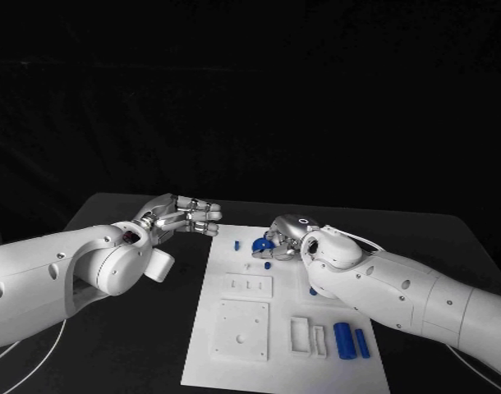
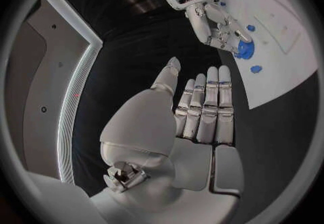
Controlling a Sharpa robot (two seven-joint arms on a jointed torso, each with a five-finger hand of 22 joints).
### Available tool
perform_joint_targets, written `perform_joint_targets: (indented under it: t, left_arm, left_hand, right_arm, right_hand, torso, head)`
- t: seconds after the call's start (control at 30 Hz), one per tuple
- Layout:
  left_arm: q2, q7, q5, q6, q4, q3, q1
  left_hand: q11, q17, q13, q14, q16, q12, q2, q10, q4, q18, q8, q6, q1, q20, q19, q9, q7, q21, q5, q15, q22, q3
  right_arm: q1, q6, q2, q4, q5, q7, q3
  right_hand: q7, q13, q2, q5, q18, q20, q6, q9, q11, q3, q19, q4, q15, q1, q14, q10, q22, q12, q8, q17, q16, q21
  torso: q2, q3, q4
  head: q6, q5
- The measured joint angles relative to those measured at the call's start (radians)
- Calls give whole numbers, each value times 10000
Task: Assemble the parts on the task board
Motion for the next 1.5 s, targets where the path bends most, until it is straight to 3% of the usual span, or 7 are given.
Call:
perform_joint_targets:
  t: [0.2, 0.53, 0.7, 0.77, 0.8, 0.9, 1.5]
  left_arm:
    - [-2, 10, -6, 10, -50, -3, 0]
    - [-111, 42, -13, 2, -107, -4, -1]
    - [-190, 51, -16, 2, -96, -4, 0]
    - [-216, 54, -17, 2, -84, -4, 0]
    - [-224, 57, -20, 2, -74, -4, 0]
    - [-241, 64, -53, 5, -56, -4, 0]
    - [-294, 88, -316, 47, -44, -5, -4]
  left_hand:
    - [0, -1, 0, 0, 0, 0, 0, 0, 0, 0, 0, 0, 0, 0, 0, 0, 0, 0, 0, 0, 0, 0]
    - [0, 0, 0, 0, 0, 0, 0, 0, 0, 0, 0, -36, 0, 0, 0, 0, 36, -37, 0, 0, -8, 0]
    - [0, 0, 0, 0, 0, 0, 0, 0, 0, 0, 0, -36, 0, 0, 0, 0, 36, -37, 0, 0, -16, 0]
    - [0, 0, 0, 0, 0, 0, 0, 0, 0, 0, 0, -36, 0, 0, 0, 0, 36, -37, 0, 0, -16, 0]
    - [0, 0, 0, 0, 0, 0, 0, 0, -7, 0, 0, -36, 0, 0, 0, 0, 36, -37, 0, 0, -16, 7]
    - [0, 0, 0, 0, 0, 0, -65, 0, -58, 0, 0, -36, 65, 0, 0, 0, 36, -37, 0, 0, -20, 58]
    - [0, 0, 0, 1, 0, 0, -100, 1, -294, -147, 0, 1, 100, -37, -37, 0, 0, -36, 0, 0, -28, 149]
  right_arm:
    - [-10, -398, -563, 506, 106, -2, 53]
    - [-2, -1162, -1877, 1643, 556, 97, 746]
    - [-1, -1173, -2571, 1872, 1039, 240, 998]
    - [-6, -1055, -2817, 1827, 1269, 371, 1108]
    - [-7, -977, -2904, 1769, 1370, 456, 1157]
    - [-5, -659, -3154, 1466, 1708, 841, 1251]
    - [-312, 624, -3451, -335, 2721, 2858, 1330]
  right_hand:
    - [-4, 37, 4, 0, 0, 61, 97, 0, 0, 30, -12, -30, 35, 313, 36, 1, 0, 72, 0, 29, 1, 95]
    - [-4, 11, -90, 15, -2, 73, 97, 0, 0, 130, 0, -74, 34, 1017, 36, 1, -1, 78, 0, -6, 1, 210]
    - [28, -70, -166, 156, -1, 73, 196, 0, 0, 888, 0, -1374, 35, 1811, 36, 1, -1, 78, 0, -71, 1, 250]
    - [15, -97, -208, 422, -1, 73, 220, 0, 0, 1148, 0, -1930, 35, 2022, 36, 1, -1, 78, 0, -72, 1, 210]
    - [5, -98, -249, 1348, -2, 73, 399, 0, -4, 1140, 0, -2153, 35, 2097, 37, 5, -1, 78, 0, -68, 1, 206]
    - [-72, -100, -62, 2412, -1, 73, 618, 0, -77, 1002, 0, -2742, 36, 2339, 37, 79, -1, 77, 0, -52, 1, 206]
    - [-138, -189, 115, 3251, -1, 72, 282, 1, -213, 966, 0, -3784, -2, 2332, -1, 1, -2, -116, 0, -94, -132, 10]
  torso:
    - [0, 18, -16]
    - [4, 54, -113]
    - [17, 99, -207]
    - [24, 117, -238]
    - [29, 129, -255]
    - [41, 161, -292]
    - [81, 243, -343]
  head:
    - [-6, 18]
    - [69, 9]
    - [137, -42]
    - [159, -57]
    - [174, -71]
    - [209, -97]
    - [194, -358]
